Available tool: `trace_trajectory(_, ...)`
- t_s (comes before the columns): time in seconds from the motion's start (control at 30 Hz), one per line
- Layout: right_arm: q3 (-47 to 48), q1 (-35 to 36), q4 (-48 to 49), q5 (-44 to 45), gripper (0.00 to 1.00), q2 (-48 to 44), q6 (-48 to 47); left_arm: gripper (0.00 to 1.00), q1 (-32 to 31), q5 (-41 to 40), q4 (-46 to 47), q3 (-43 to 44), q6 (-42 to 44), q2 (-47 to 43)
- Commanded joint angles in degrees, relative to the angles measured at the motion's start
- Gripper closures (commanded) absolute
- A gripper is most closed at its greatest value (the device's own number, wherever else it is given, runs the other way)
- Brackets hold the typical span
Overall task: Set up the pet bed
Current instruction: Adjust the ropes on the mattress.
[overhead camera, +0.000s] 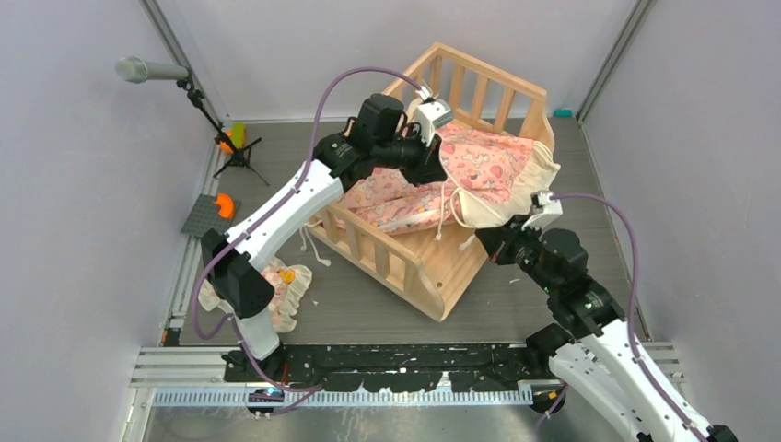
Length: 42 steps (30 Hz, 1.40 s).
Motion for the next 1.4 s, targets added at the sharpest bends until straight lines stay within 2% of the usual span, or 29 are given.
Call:
trace_trajectory(0.0,11.6,0.3,-28.7,12.4,1.00,1.5,4.8,1.00,0.6,1.0,1.5,0.3,-0.6,-1.2)
trace_trajectory(0.17,21.7,0.3,-47.7,15.8,1.00,10.1,14.0,1.00,0.5,2.9,0.6,0.6,-1.1,-0.8)
trace_trajectory(0.3,25.5,0.3,-56.6,14.9,1.00,16.9,17.2,1.00,0.6,7.0,-0.3,0.8,-1.7,-0.3)
trace_trajectory(0.4,23.8,0.3,-59.5,15.1,0.99,17.2,17.9,1.00,0.4,10.4,-1.6,0.9,-2.0,0.2)
trace_trajectory(0.47,22.1,0.3,-60.4,15.9,0.90,16.7,18.6,1.00,0.2,11.6,-2.4,0.8,-1.9,0.4)
trace_trajectory(0.57,21.9,0.3,-62.5,18.2,0.68,16.8,18.5,1.00,-0.2,12.1,-3.2,1.0,-2.0,0.8)
trace_trajectory(0.63,23.1,0.3,-62.8,19.4,0.61,15.9,17.9,1.00,-0.5,12.3,-4.1,1.4,-1.9,1.2)
trace_trajectory(0.8,28.3,0.3,-57.0,15.9,0.57,9.3,14.6,1.00,-0.7,11.6,-6.0,3.1,-2.6,2.2)
trace_trajectory(0.9,28.3,0.3,-45.5,2.3,0.58,4.3,11.2,1.00,-0.7,11.8,-7.2,5.0,-3.6,2.9)
trace_trajectory(1.0,25.0,0.3,-30.0,-11.1,0.57,0.9,12.5,1.00,-0.7,11.6,-7.6,5.8,-4.6,3.2)
trace_trajectory(1.1,23.8,0.3,-21.1,-13.1,0.57,1.7,13.0,1.00,-0.7,11.5,-7.4,6.2,-5.3,3.1)
trace_trajectory(1.37,26.2,0.8,-9.7,-12.3,0.58,9.5,9.9,1.00,-1.4,7.2,-7.4,6.6,-6.2,2.4)
